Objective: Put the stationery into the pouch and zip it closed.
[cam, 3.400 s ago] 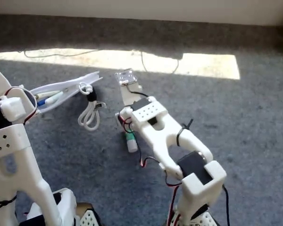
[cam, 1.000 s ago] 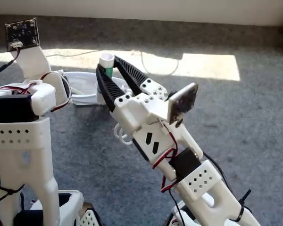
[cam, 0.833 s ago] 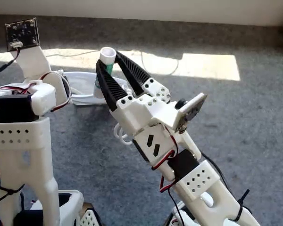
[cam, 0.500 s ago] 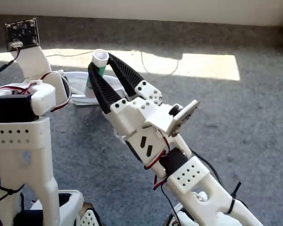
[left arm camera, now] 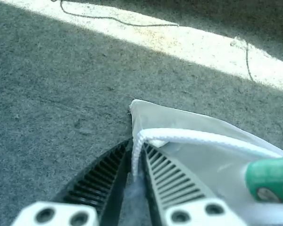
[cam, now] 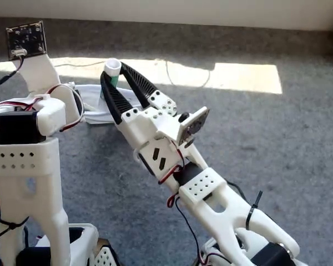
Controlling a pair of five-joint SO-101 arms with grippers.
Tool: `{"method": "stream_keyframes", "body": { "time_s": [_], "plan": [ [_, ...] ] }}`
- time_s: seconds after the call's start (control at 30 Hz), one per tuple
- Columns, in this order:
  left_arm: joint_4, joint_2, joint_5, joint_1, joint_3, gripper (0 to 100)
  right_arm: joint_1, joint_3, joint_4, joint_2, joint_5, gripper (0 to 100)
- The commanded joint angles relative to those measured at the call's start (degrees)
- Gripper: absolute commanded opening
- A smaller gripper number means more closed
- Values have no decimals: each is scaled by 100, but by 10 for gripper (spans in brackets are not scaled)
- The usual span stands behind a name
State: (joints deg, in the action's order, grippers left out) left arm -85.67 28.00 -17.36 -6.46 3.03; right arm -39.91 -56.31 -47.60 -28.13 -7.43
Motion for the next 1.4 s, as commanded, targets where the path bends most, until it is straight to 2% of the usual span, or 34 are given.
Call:
{"method": "stream_keyframes", "body": {
  "time_s": [0.0,0.23,0.4,0.57,0.77,0.97,1.17,1.37],
  "plan": [
    [-26,-92,-62,4,-75,11,171,84,-233,22,79,7],
    [-18,-92,-62,-136,-75,11,-119,48,-242,48,1380,13],
    [-18,-92,-62,-136,-75,11,-374,13,-215,66,1793,13],
    [-18,-92,-62,-136,-75,11,-382,-207,-215,40,1837,30],
    [-18,-92,-62,-136,-75,11,-382,-242,-215,40,1829,174],
    [-18,-101,-62,-136,-75,11,-382,-251,-215,-13,1820,173],
    [-18,-110,-62,-136,-75,11,-523,-629,-198,-752,1829,173],
    [-18,-110,-62,-136,-75,11,-435,-831,1244,-1938,1793,173]
  ]
}}
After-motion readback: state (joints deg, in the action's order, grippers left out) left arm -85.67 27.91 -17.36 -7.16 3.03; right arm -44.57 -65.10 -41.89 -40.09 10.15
